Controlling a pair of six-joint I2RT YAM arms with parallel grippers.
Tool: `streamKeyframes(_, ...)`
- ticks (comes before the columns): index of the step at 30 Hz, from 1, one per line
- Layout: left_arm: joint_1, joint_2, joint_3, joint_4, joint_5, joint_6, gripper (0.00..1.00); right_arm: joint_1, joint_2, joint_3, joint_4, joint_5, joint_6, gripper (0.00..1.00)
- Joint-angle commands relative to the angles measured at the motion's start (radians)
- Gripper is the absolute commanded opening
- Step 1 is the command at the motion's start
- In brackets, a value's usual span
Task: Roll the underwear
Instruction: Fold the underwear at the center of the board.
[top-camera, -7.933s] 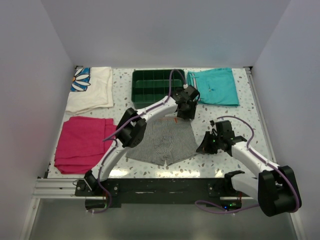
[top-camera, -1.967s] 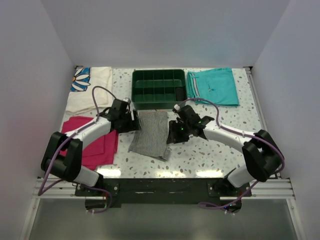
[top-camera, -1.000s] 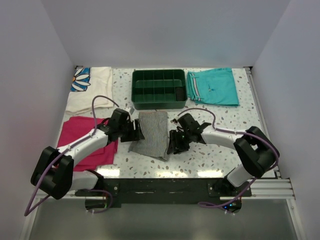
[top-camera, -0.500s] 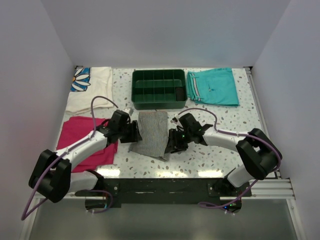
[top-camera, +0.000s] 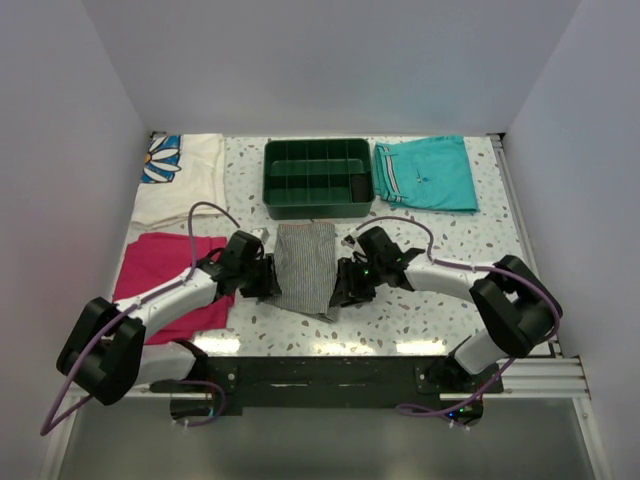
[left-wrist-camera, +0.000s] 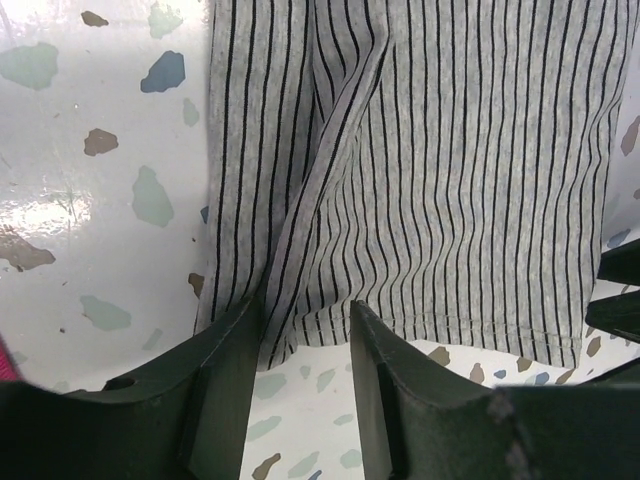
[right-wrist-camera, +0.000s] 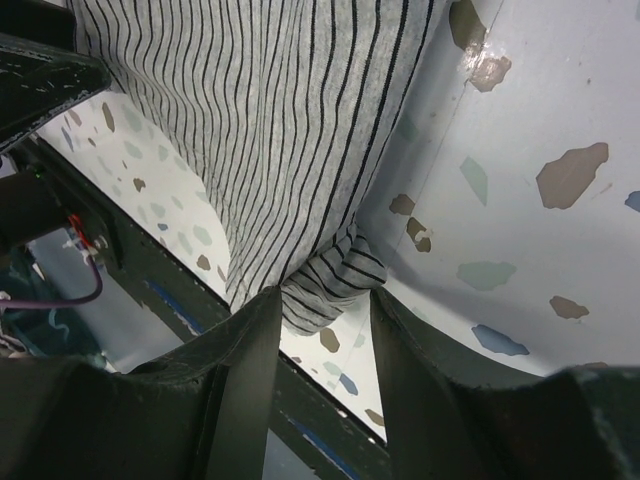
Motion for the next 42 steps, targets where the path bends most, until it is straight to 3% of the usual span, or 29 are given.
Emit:
streamKeyframes(1,-0.008,0.006,-0.008,0.034,-0.005,-0.015,0.43,0.002,0.005,-0.007,0.033,-0.022,0.013,0.44)
streamKeyframes(4,-0.008,0.001,-0.003,0.029,-0.014,-0.014,0.34,0.003,-0.004,-0.017,0.039,-0.021,0.021,0.44)
streamKeyframes(10,-0.008,0.0,0.02,0.015,-0.016,-0.006,0.06,0.002,-0.012,-0.022,0.044,-0.025,0.029,0.44)
streamKeyframes(13,-0.008,0.001,0.049,-0.014,-0.049,0.001,0.02,0.002,-0.019,-0.027,0.045,-0.021,0.029,0.44)
streamKeyframes(25,-0.004,0.007,0.117,-0.098,-0.174,0.025,0.02,0.003,-0.019,-0.017,0.045,-0.016,0.035,0.45)
streamKeyframes(39,-0.002,0.083,0.062,-0.087,-0.195,-0.005,0.06,0.051,0.048,-0.014,0.12,-0.022,0.078,0.46)
streamKeyframes(42,-0.002,0.092,0.06,-0.089,-0.194,-0.008,0.06,0.051,0.059,-0.033,0.156,0.002,0.107,0.42)
